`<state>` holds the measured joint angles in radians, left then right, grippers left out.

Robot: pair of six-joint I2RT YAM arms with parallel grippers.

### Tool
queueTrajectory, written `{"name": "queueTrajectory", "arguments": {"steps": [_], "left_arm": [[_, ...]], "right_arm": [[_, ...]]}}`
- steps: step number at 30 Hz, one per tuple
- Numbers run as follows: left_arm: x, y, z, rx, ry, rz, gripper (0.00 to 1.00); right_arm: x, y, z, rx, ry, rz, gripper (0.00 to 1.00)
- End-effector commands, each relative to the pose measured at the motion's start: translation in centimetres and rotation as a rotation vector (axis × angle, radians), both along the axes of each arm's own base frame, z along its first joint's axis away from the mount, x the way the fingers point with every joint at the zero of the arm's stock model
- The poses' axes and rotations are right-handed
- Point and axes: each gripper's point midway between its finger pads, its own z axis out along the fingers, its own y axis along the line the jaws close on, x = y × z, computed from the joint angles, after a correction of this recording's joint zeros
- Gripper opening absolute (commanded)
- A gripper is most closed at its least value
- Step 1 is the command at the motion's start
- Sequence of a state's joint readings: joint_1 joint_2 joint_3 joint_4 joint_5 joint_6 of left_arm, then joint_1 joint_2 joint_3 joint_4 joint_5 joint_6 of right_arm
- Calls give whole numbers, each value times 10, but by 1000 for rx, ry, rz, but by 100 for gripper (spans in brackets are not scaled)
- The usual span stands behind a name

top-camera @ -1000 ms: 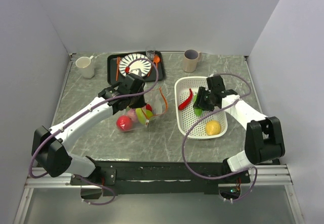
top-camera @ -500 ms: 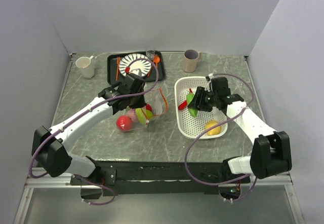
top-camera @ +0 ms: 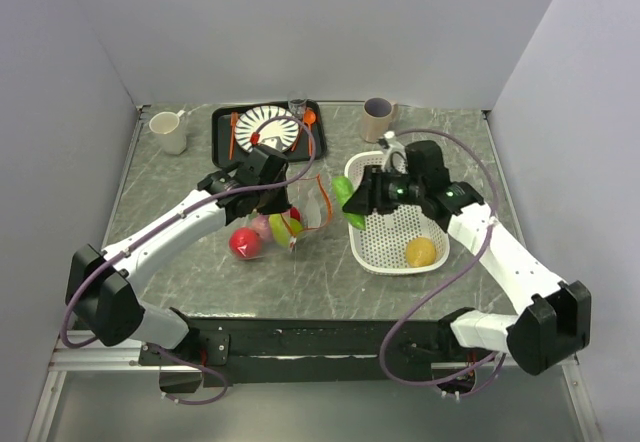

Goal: Place the food in the zip-top bag and seal the zipper
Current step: Place the fake vegetable in the zipper food storage bag.

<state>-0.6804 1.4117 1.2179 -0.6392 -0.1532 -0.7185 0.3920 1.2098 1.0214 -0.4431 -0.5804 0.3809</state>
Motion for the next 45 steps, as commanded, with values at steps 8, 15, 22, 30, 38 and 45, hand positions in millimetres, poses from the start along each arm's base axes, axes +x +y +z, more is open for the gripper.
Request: {"name": "queueTrajectory", "arguments": {"steps": [8,15,22,30,38,45], "left_arm": [[6,-10,25,-54,-60,-24,1],[2,-21,29,-97,-72,-90,1],[-4,-32,28,-123,-72,-164,1],[-7,-37,29,-117,-66,-191,1],[-9,-36,34,-123,-75,-193,1],[-6,-38,42,-142,-82,-181,1]], "right_arm": [[-13,40,-12,-128,49,189,0],[-11,41,-27,-231,98,233,0],[-1,44,-27,-286,117,236,0],[21,55,-35,-335,178,211,7],[32,71,-36,-335,181,198,13],[30,89,-43,-367,181,230,21]]}}
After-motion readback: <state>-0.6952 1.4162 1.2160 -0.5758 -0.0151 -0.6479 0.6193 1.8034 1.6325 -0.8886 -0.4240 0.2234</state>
